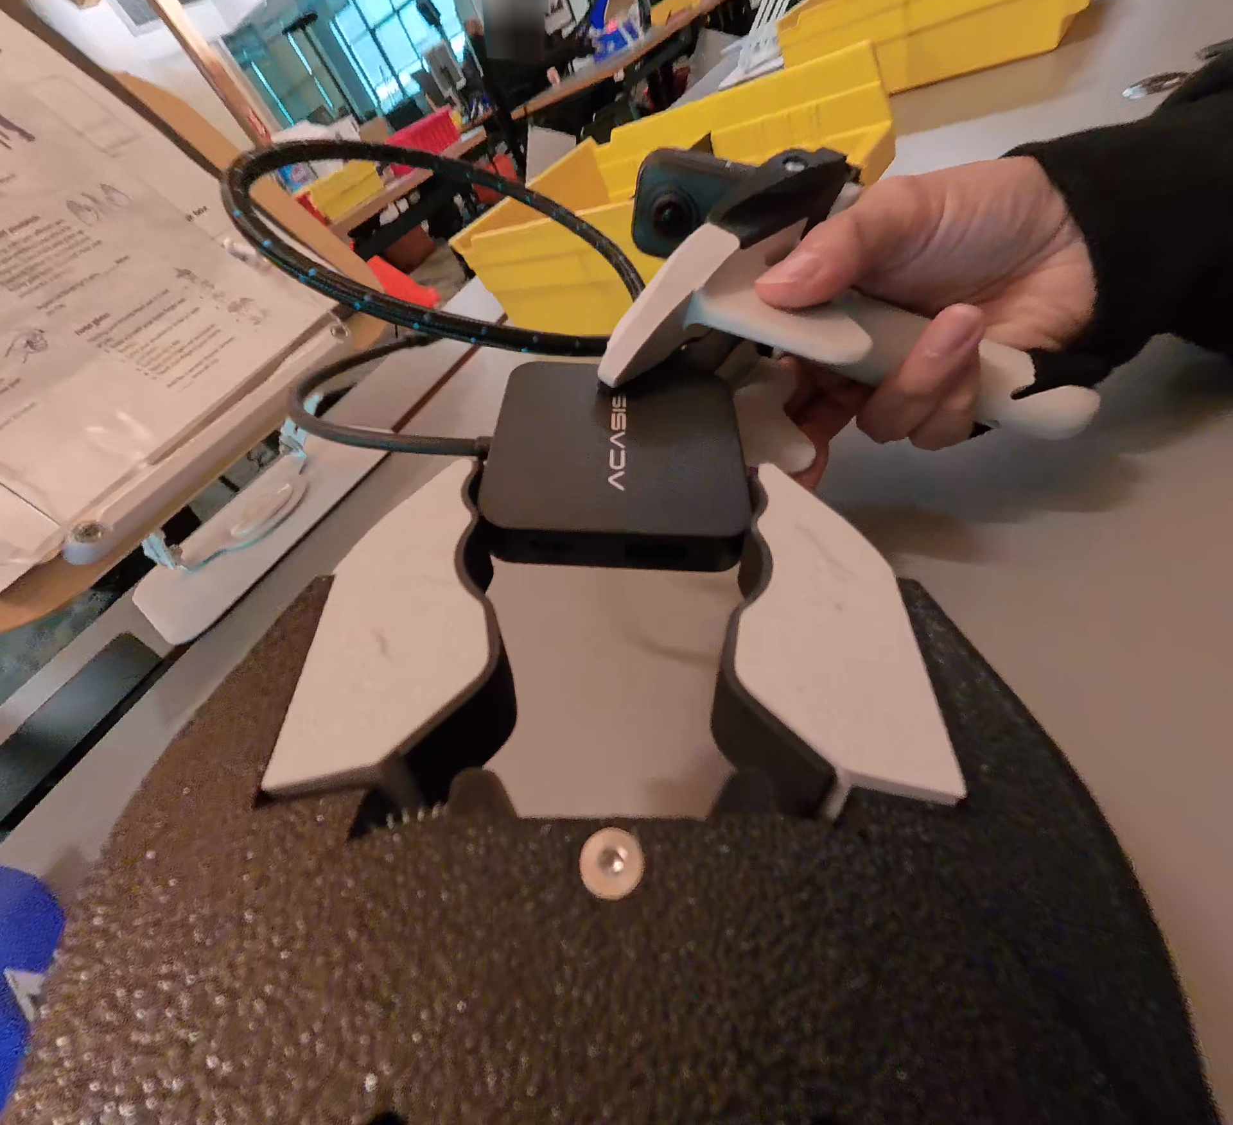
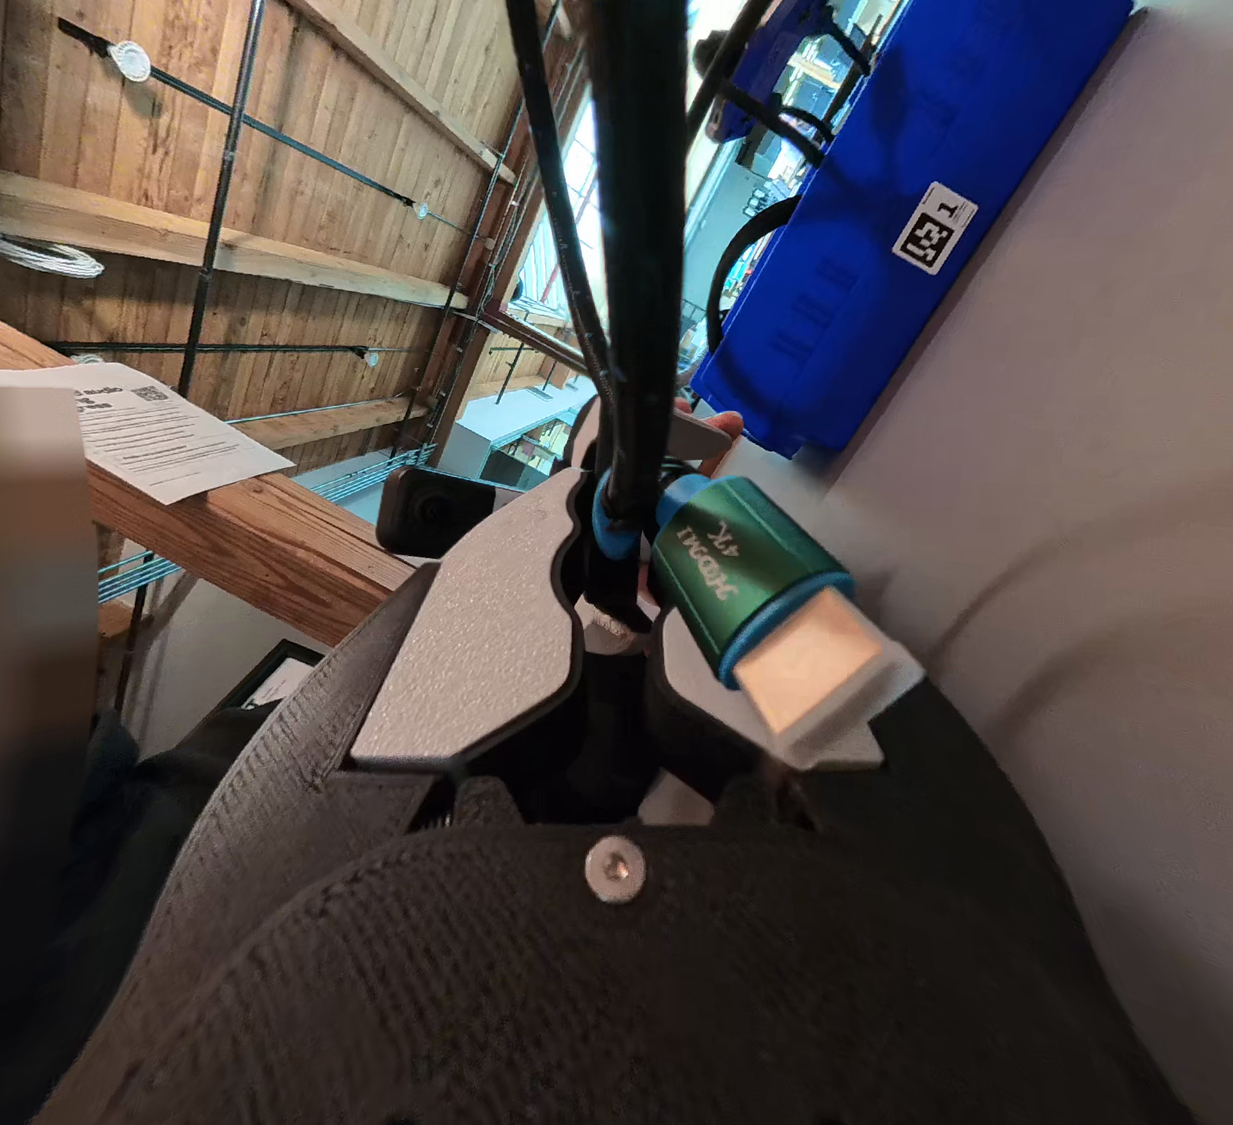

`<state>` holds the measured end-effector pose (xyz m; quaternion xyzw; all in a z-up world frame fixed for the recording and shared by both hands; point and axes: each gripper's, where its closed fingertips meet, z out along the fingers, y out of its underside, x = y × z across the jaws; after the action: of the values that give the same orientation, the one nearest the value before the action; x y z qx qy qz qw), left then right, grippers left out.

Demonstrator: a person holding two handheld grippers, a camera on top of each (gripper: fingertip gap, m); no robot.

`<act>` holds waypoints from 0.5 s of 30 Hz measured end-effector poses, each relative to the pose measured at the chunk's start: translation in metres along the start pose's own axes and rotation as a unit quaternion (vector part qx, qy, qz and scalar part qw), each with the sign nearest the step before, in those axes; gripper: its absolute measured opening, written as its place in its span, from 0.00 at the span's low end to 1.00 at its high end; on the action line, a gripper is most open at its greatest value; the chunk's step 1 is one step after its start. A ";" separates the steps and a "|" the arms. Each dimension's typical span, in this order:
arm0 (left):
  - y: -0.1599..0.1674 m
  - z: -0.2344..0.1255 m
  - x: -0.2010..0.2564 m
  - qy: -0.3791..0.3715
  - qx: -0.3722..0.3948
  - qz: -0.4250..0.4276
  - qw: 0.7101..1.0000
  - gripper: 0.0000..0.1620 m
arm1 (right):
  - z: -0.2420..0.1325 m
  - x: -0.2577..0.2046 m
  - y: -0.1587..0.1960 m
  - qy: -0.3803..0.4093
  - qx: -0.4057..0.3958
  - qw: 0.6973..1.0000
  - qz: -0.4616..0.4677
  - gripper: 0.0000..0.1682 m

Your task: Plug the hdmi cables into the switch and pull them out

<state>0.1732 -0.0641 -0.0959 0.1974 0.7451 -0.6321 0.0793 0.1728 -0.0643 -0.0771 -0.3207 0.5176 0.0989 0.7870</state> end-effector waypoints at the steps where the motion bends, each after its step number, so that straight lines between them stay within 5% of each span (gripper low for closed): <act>1: 0.002 0.001 0.000 -0.001 -0.008 -0.003 1.000 0.45 | -0.001 0.001 -0.001 0.005 0.001 1.000 -0.003 0.08; 8: -0.006 0.005 -0.005 -0.008 0.007 -0.083 0.997 0.45 | 0.000 -0.005 -0.009 -0.005 0.015 0.999 -0.032 0.11; 15: -0.010 -0.008 -0.023 -0.009 0.055 -0.151 0.987 0.45 | -0.001 -0.009 -0.011 0.039 -0.008 0.983 -0.178 0.40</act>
<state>0.1906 -0.0617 -0.0765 0.0807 0.7300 -0.6783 -0.0216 0.1727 -0.0718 -0.0650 -0.4176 0.4819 -0.0507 0.7686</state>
